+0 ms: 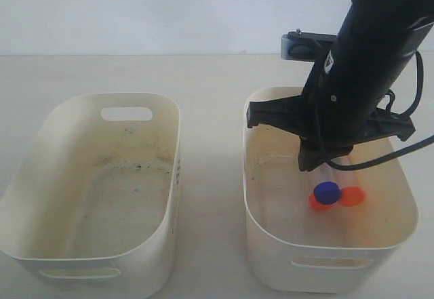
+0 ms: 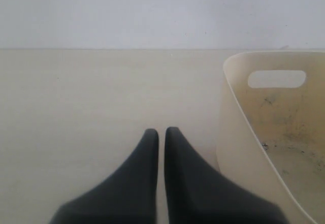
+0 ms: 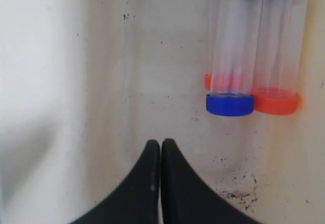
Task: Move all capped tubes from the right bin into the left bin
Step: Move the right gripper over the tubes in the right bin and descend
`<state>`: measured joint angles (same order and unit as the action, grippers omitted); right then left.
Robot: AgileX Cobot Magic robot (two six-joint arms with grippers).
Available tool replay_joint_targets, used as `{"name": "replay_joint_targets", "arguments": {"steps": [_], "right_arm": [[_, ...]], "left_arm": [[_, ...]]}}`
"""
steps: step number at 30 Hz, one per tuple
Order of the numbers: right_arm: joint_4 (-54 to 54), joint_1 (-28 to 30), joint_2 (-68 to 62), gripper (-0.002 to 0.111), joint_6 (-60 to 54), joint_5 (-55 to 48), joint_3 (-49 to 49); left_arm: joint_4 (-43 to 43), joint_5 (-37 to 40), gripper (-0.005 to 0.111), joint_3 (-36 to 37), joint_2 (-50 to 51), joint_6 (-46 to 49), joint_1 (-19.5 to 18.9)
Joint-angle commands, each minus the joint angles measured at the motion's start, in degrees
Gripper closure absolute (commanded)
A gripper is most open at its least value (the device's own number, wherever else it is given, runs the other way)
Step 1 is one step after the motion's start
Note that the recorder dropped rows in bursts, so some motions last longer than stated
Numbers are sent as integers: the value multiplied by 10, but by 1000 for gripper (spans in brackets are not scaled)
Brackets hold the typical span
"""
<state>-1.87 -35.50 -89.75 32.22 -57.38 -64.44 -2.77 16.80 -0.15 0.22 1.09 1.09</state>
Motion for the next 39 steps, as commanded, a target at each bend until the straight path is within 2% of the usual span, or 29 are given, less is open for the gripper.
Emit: {"name": "replay_joint_targets", "arguments": {"steps": [1, 17, 29, 39], "right_arm": [[19, 3, -20, 108, 5, 12, -3], [27, 6, -63, 108, 13, 34, -3], [120, 6, -63, 108, 83, 28, -3], [100, 6, -68, 108, 88, 44, -3]], "left_arm": [[-5, 1, 103, 2, -2, -1, 1], [-5, 1, 103, 2, -2, -1, 1], [-5, 1, 103, 2, -2, -1, 1], [-5, 1, 103, 2, -2, -1, 1]]}}
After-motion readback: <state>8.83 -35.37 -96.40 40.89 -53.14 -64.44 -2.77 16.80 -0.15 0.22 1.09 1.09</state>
